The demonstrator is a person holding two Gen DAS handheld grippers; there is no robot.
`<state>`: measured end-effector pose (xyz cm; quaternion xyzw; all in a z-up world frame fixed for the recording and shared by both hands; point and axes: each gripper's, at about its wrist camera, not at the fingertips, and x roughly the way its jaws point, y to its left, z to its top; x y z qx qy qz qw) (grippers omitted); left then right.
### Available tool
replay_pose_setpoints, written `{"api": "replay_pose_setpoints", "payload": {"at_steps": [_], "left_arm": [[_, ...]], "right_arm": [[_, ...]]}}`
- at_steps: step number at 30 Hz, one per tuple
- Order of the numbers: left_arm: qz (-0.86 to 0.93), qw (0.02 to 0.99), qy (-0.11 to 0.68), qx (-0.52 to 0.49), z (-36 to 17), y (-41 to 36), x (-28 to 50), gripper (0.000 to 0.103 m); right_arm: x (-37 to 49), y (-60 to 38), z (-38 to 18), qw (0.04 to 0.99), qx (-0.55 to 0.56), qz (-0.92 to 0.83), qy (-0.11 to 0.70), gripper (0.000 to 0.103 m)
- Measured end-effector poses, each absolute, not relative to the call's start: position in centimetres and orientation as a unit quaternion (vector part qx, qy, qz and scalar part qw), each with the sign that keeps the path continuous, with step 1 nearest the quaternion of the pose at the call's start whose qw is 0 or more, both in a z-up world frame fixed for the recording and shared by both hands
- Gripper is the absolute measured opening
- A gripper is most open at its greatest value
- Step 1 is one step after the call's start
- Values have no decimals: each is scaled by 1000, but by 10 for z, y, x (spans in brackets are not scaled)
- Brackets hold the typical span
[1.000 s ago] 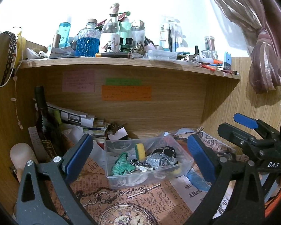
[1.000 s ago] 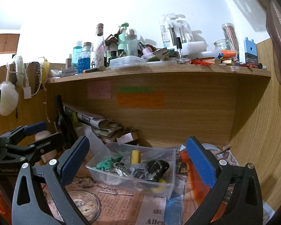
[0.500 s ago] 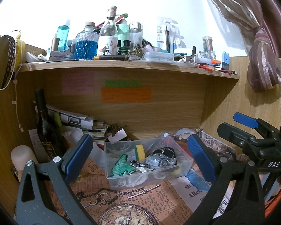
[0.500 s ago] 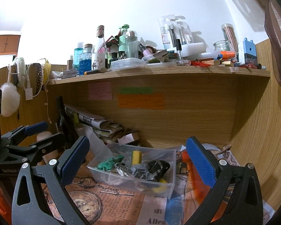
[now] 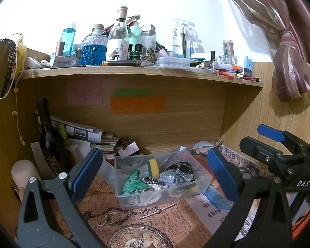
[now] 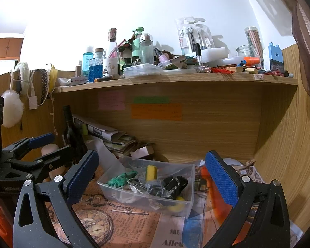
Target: Organize soft objects
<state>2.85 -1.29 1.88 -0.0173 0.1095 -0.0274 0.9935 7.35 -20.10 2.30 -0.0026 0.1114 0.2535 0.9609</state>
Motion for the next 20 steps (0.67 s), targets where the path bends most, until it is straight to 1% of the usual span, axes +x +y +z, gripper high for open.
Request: {"api": "replay_pose_setpoints", "payload": {"at_steps": [20], "left_arm": [[-28, 992, 117, -29, 15, -13, 32, 102]], "right_arm": [[75, -200, 21, 959, -5, 258, 120, 103]]}}
